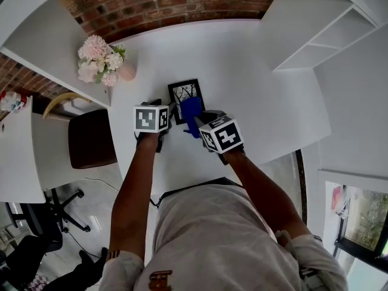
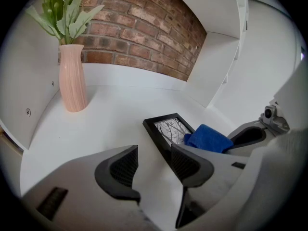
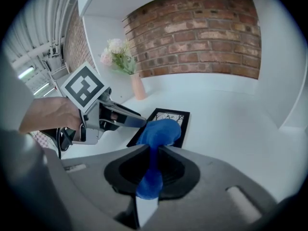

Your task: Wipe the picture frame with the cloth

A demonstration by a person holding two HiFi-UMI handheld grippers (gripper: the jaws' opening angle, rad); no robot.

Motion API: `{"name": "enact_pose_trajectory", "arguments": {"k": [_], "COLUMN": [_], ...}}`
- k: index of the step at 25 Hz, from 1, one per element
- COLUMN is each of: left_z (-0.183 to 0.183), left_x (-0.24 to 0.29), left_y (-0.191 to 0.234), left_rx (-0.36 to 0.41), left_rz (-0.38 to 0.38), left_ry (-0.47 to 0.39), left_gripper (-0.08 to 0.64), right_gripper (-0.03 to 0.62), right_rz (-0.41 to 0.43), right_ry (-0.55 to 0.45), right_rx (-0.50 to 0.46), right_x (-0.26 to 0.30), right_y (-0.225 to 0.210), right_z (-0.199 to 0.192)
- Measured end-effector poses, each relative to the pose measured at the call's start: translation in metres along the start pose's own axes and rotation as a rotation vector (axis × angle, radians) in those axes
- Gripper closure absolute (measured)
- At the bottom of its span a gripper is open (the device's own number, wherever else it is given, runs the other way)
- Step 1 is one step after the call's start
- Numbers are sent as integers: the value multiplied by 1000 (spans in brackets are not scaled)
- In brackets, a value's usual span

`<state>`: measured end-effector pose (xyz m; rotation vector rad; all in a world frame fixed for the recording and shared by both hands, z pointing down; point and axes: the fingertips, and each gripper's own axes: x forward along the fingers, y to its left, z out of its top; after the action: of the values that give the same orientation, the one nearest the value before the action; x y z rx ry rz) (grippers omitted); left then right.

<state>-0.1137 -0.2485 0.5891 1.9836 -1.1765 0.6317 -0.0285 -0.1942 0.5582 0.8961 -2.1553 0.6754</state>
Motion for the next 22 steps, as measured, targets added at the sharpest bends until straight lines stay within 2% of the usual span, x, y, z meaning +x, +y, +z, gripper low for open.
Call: {"name": "enact_pose_trajectory", "arguments": {"k": [9, 12, 18, 22], "left_z": [0, 1, 1, 14], "left_x": [0, -1, -6, -22], "left_y": [0, 0, -5, -15], "left_rx": [7, 12, 33, 42], "left_rz": [13, 29, 47, 27], "left_ry": [-4, -11, -4, -58], "left_gripper": [351, 351, 351, 351], "right_gripper": [545, 545, 545, 545], "right_rz": [-76, -74, -41, -29], "right_ry": [15, -3, -71, -142], "right_rx": [17, 36, 6, -16], "right_x": [-25, -32, -44, -57], "right_y": [-48, -57, -55, -57], "right_z": [-17, -17, 7, 32]}}
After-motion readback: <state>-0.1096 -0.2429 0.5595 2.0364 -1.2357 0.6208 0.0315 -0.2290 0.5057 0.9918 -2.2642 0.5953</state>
